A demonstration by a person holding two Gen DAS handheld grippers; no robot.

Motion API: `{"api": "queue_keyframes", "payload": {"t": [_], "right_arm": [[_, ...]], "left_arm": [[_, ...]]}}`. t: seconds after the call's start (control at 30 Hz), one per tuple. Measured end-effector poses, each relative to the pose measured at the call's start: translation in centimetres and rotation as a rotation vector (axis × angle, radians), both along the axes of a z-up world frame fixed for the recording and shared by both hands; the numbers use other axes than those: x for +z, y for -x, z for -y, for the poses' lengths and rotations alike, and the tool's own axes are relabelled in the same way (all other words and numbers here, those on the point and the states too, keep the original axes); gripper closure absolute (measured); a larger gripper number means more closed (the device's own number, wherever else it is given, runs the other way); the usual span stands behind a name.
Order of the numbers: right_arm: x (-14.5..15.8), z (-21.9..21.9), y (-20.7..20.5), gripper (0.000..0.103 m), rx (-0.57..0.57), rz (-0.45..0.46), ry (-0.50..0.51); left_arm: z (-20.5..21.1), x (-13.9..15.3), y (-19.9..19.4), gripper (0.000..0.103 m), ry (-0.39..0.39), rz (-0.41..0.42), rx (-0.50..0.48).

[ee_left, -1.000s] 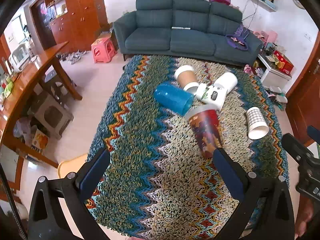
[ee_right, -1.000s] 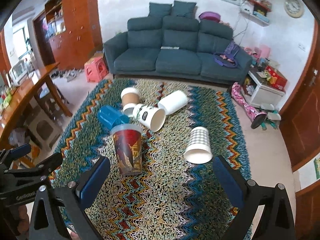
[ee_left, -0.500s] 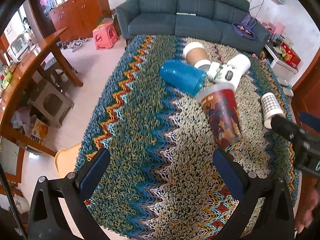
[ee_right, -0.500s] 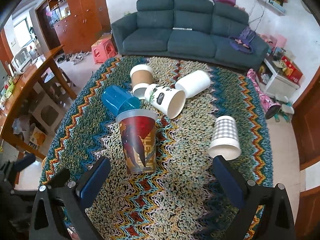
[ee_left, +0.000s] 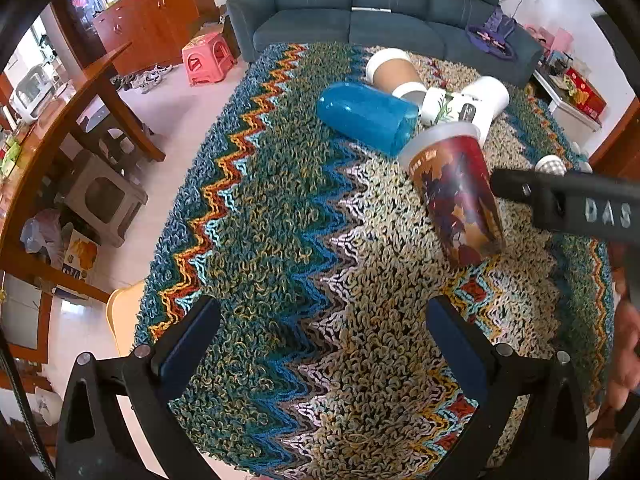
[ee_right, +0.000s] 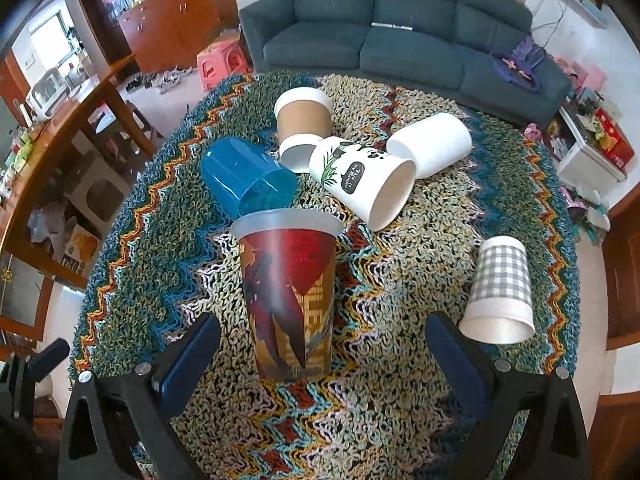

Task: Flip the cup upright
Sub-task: 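Move the right tool down toward the red printed plastic cup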

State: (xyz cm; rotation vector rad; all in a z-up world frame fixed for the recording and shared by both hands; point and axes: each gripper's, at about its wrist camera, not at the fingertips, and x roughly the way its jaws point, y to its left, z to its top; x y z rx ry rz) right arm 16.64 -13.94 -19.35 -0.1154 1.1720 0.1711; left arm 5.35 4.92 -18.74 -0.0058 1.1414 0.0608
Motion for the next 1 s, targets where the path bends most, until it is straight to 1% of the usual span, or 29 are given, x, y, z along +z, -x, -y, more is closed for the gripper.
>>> {"api": "queue_keyframes", "payload": {"t": [0.27, 0.77, 1.0], "right_arm": [[-1.3, -1.0, -1.6, 0.001, 0.025, -0.032, 0.01], [-3.2, -2.5, -3.2, 0.001, 0.064, -0.111, 0.029], [-4.7, -2.7, -4.2, 0.001, 0.053, -0.145, 0.041]], "left_arm": [[-0.4, -0.9, -0.4, 0.001, 0.005, -0.024, 0.011], [-1.7, -2.2, -0.9, 0.001, 0.02, -0.057, 0.043], [-1.9, -2.4, -0.9, 0.001, 0.023, -0.06, 0.05]]}}
